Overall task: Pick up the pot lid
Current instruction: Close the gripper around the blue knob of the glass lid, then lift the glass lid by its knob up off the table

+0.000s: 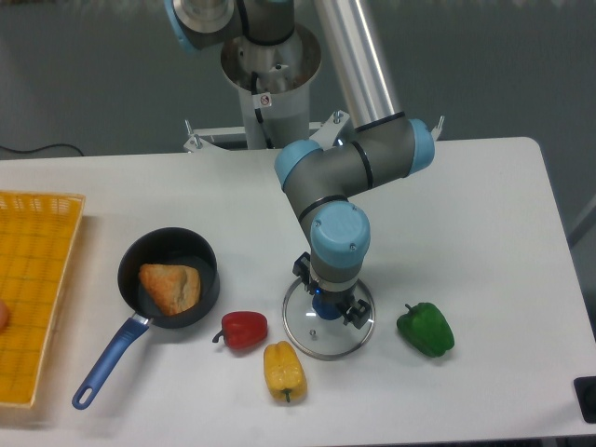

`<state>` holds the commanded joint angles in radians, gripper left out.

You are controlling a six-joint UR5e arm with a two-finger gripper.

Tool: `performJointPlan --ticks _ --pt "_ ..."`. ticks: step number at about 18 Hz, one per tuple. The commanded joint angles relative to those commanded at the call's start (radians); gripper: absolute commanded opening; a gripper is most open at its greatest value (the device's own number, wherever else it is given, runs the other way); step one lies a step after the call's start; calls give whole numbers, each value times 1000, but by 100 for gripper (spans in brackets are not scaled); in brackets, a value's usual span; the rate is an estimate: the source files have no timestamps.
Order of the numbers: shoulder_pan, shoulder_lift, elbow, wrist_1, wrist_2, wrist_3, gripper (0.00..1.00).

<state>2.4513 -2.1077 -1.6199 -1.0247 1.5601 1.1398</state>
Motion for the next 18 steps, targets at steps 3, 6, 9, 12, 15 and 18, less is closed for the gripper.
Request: performJointPlan --ticks 3,6,9,12,15,18 --pt "0 0 2 -3 2 0 70" --pt "0 0 2 -5 2 0 66" --pt "0 0 5 -6 2 0 60" --pt "0 2 15 -8 0 2 60" --pt "0 6 20 -9 0 2 59" --pt "0 15 31 -26 0 2 57"
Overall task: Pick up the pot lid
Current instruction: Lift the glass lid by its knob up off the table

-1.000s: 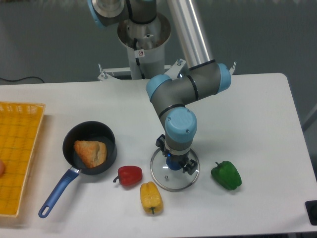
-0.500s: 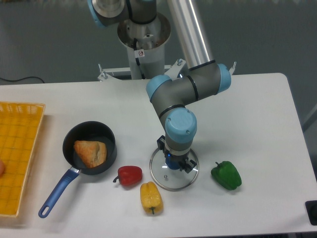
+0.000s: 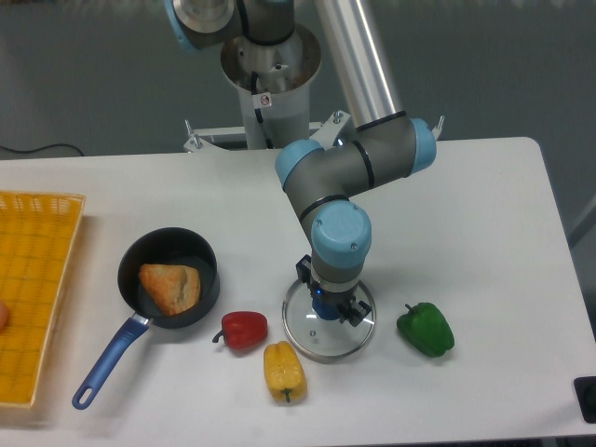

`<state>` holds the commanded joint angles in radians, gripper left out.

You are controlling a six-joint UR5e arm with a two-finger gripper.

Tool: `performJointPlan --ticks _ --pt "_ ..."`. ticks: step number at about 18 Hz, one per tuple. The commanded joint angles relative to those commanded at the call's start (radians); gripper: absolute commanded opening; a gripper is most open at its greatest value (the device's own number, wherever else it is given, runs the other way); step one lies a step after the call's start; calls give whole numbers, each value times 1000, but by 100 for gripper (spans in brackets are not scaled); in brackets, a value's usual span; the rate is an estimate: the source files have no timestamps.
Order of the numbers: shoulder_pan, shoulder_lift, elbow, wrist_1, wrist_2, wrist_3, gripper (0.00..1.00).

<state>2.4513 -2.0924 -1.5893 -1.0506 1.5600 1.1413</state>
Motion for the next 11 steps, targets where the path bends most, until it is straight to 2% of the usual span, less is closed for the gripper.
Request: performJointPlan --ticks 4,11 --pt "2 28 28 -68 -3 3 56" --pt "-6 78 32 -97 -14 21 54"
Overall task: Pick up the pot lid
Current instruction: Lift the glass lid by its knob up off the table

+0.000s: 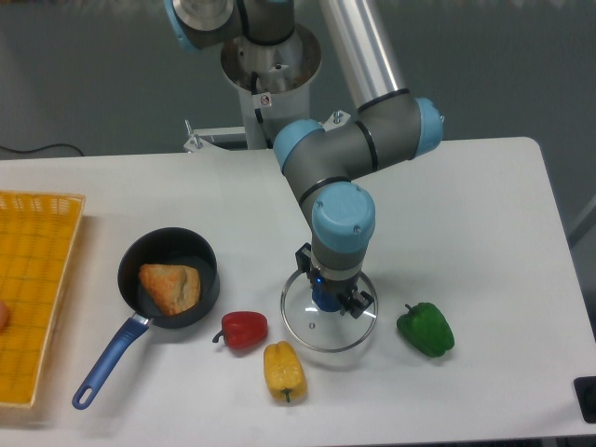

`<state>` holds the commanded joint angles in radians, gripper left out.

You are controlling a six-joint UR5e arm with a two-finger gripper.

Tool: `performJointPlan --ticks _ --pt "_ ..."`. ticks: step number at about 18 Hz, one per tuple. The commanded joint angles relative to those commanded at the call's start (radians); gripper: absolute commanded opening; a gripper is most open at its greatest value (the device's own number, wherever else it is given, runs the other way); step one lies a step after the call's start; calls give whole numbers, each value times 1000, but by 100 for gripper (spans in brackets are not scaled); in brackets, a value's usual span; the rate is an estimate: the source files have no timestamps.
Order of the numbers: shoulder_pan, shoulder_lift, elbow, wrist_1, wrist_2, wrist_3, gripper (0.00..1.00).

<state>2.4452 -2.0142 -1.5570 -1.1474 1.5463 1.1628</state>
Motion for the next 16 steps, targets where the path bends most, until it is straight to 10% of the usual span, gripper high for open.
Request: performJointPlan --ticks 16 --pt "-44 37 -5 -2 -23 3 54"
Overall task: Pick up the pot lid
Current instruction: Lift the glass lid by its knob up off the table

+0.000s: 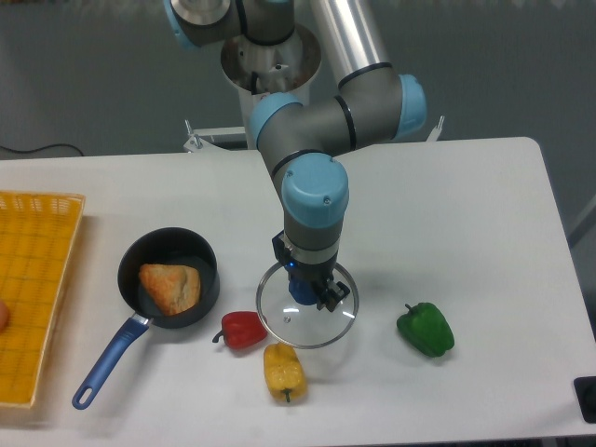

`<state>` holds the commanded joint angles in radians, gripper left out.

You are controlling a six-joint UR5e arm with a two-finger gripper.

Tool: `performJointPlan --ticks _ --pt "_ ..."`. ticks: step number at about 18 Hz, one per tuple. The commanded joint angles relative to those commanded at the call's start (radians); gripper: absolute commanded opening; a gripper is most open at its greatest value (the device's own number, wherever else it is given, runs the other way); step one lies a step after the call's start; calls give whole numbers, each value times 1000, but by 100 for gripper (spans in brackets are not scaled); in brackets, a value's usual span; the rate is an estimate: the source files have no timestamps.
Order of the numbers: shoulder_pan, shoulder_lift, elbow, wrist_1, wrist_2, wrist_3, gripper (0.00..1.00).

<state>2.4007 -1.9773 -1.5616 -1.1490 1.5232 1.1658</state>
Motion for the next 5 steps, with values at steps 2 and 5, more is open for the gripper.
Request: performJointPlan --ticks 2,5 --pt "-3 0 -5 0 2 2 54" --pt "-3 3 -8 0 2 2 54"
